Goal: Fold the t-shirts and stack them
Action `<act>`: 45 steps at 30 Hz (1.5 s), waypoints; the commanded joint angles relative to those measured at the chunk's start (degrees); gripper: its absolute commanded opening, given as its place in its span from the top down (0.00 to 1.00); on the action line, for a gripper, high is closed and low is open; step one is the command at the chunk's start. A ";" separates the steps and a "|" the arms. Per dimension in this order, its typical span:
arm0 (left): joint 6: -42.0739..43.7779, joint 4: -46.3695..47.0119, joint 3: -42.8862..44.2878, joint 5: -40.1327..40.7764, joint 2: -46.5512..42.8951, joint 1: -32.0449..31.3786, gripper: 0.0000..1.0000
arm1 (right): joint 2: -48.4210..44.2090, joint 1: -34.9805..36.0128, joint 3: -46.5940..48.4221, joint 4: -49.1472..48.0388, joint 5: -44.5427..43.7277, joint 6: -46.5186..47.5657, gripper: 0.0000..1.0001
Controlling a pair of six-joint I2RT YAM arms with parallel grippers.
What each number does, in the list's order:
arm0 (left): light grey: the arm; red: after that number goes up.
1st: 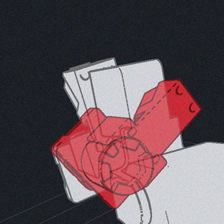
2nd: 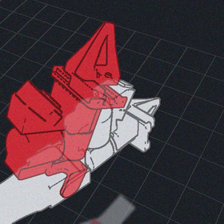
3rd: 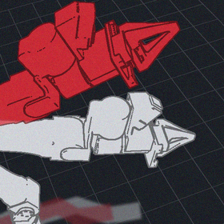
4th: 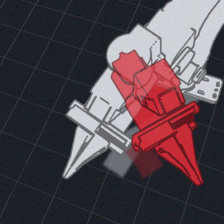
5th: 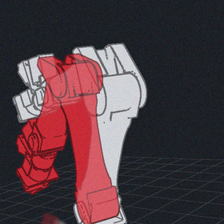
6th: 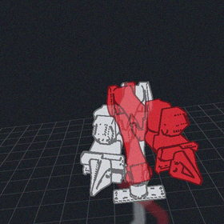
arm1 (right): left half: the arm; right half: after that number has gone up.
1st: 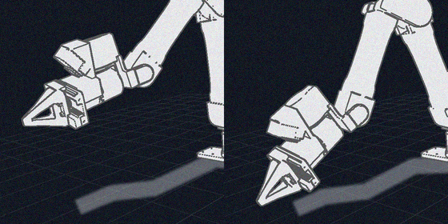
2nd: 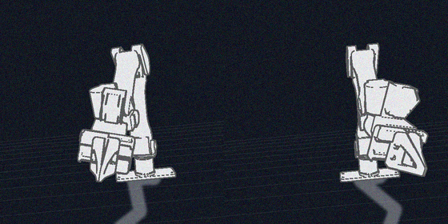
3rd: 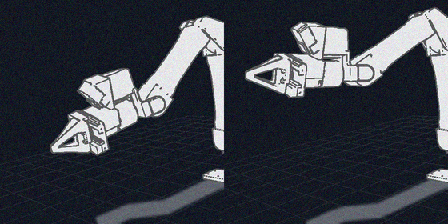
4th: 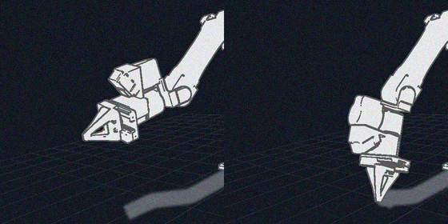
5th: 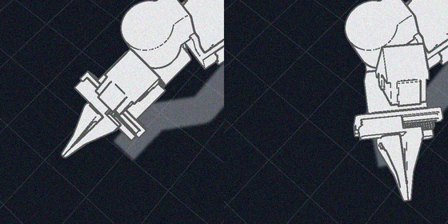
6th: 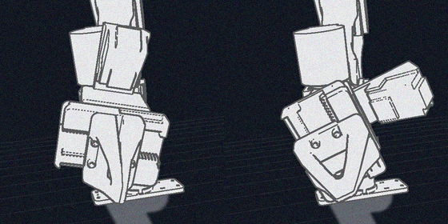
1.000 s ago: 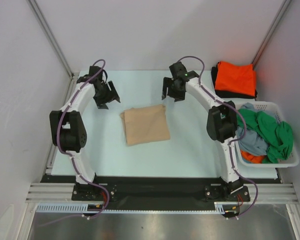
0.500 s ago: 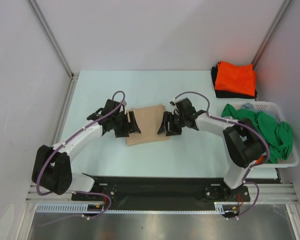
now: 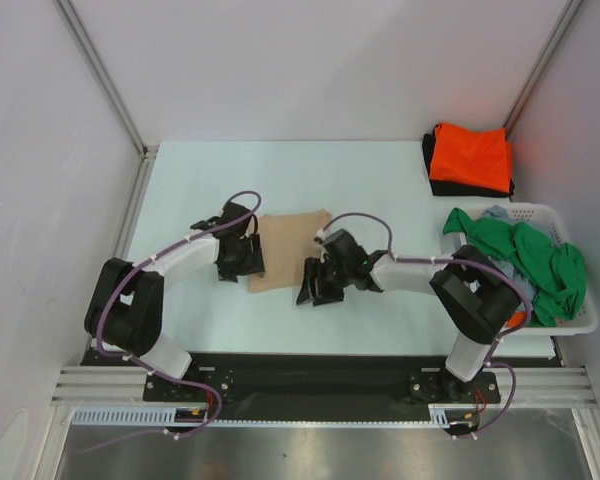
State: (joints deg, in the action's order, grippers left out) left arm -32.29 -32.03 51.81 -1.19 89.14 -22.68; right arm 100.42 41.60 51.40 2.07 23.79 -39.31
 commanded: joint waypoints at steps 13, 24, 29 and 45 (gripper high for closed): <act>9.71 -14.91 4.98 8.41 -28.48 0.88 0.21 | -15.61 -6.60 7.04 17.02 -9.56 9.85 0.00; 9.44 -8.22 -4.44 8.57 -42.03 0.88 0.20 | 13.73 -19.45 26.11 8.05 0.62 16.63 0.00; 9.53 -8.05 -4.62 8.31 -41.42 0.88 0.20 | 23.05 -19.37 30.25 4.09 3.45 14.35 0.00; 9.88 -7.43 -4.79 7.43 -39.93 1.84 0.21 | 29.83 -17.61 31.49 3.12 2.39 14.88 0.25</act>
State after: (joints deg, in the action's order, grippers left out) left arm -23.83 -41.19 47.13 6.87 48.99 -21.56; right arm 126.23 22.55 85.21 -1.76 27.35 -26.00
